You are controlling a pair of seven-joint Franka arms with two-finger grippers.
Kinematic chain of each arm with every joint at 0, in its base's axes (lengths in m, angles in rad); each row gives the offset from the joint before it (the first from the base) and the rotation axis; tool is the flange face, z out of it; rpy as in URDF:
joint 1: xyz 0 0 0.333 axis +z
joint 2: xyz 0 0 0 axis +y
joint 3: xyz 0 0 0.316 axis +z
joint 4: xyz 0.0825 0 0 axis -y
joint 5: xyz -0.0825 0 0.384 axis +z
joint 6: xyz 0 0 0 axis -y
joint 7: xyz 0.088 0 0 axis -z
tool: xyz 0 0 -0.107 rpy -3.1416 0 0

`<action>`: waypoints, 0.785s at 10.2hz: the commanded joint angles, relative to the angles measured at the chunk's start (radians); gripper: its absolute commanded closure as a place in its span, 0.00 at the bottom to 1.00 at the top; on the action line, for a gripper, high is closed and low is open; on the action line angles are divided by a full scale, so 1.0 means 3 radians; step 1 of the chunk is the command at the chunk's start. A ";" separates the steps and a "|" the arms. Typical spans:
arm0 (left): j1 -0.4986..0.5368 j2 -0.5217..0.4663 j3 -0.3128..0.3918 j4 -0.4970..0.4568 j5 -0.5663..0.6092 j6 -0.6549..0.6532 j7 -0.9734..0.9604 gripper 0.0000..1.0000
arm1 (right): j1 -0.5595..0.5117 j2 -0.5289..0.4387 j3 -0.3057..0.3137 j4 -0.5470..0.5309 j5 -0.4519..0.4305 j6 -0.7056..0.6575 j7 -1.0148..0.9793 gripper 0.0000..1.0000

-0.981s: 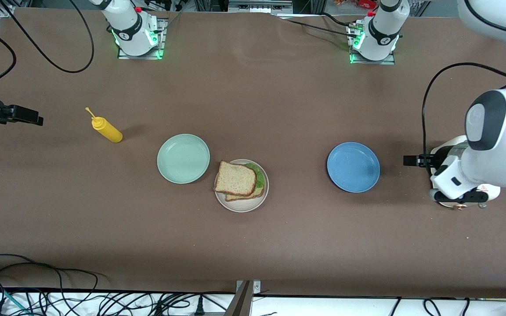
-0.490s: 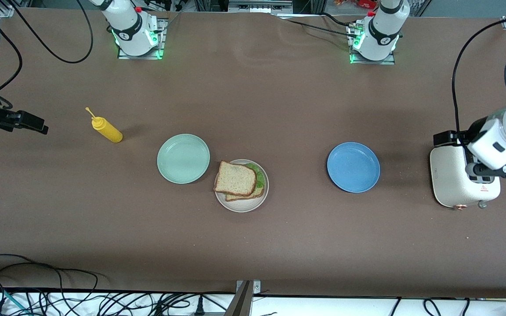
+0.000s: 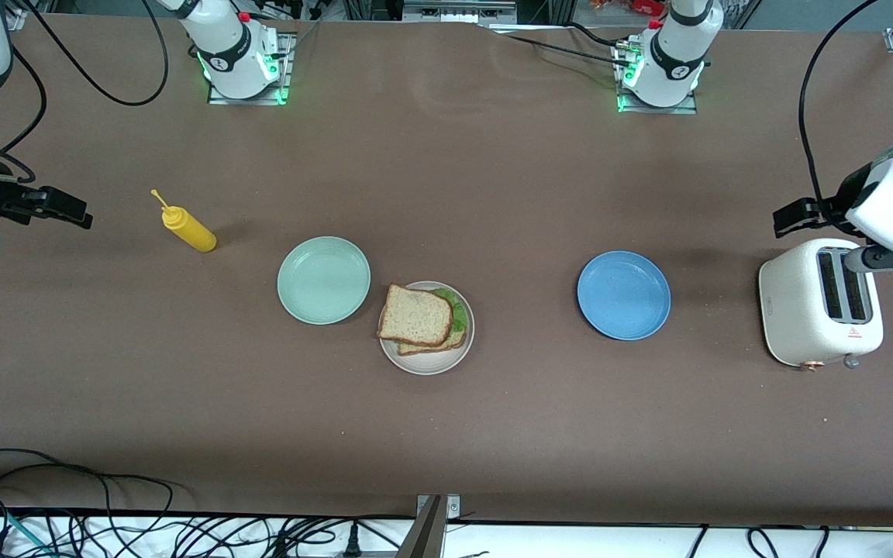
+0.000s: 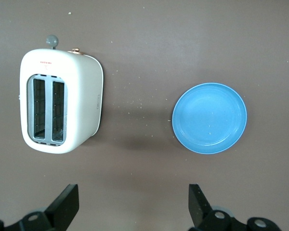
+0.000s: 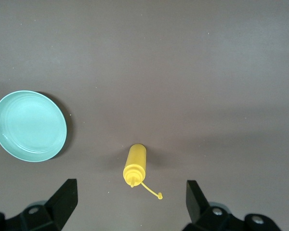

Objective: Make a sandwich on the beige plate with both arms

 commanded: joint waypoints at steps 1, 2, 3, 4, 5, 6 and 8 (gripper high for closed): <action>0.0060 -0.0087 -0.0075 0.0066 -0.0079 -0.0133 -0.0070 0.00 | 0.0004 -0.0112 -0.0004 -0.0133 -0.0059 0.0072 0.0050 0.00; 0.0055 -0.0092 -0.0100 0.0066 -0.0049 -0.0194 -0.0070 0.00 | 0.0004 -0.0122 -0.0004 -0.0164 -0.0059 0.0077 0.0050 0.00; 0.0080 -0.0087 -0.0085 0.0076 -0.0125 -0.0194 -0.0060 0.00 | 0.0004 -0.0137 -0.0004 -0.0179 -0.0059 0.0092 0.0050 0.00; 0.0162 -0.0082 -0.0080 0.0107 -0.0272 -0.0194 -0.0060 0.00 | 0.0009 -0.0122 0.0001 -0.0149 -0.0059 0.0062 0.0045 0.00; 0.0173 -0.0072 -0.0080 0.0107 -0.0334 -0.0194 -0.0049 0.00 | 0.0010 -0.0117 0.0001 -0.0139 -0.0059 0.0057 0.0045 0.00; 0.0213 -0.0072 -0.0080 0.0112 -0.0446 -0.0194 -0.0059 0.00 | 0.0015 -0.0112 0.0006 -0.0118 -0.0059 0.0051 0.0040 0.00; 0.0214 -0.0062 -0.0080 0.0127 -0.0331 -0.0194 0.0011 0.00 | 0.0010 -0.0107 0.0001 -0.0118 -0.0054 0.0051 0.0004 0.00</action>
